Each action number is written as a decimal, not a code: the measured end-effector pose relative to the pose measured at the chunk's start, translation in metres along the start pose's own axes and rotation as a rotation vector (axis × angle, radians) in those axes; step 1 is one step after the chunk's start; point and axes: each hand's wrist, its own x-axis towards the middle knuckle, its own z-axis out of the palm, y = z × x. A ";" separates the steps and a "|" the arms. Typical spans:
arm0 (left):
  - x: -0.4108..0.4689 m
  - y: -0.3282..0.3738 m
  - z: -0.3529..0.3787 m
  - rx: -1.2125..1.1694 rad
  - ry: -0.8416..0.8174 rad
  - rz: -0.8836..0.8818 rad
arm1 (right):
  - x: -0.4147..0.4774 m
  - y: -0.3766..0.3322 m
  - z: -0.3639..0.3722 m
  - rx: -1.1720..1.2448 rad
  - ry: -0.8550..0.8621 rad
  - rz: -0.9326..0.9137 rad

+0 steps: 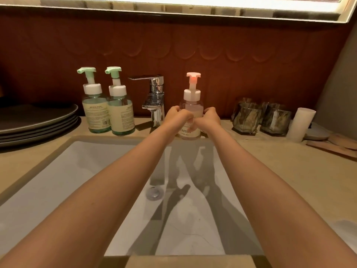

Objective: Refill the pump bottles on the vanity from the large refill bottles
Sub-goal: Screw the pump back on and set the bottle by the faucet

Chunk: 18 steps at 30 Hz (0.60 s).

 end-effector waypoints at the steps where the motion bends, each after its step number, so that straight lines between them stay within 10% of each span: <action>1: 0.001 0.000 0.002 -0.003 0.009 -0.002 | 0.002 0.000 0.001 0.000 0.008 0.006; 18: -0.006 0.015 0.006 0.039 0.026 -0.124 | 0.007 -0.001 0.027 -0.143 0.072 -0.028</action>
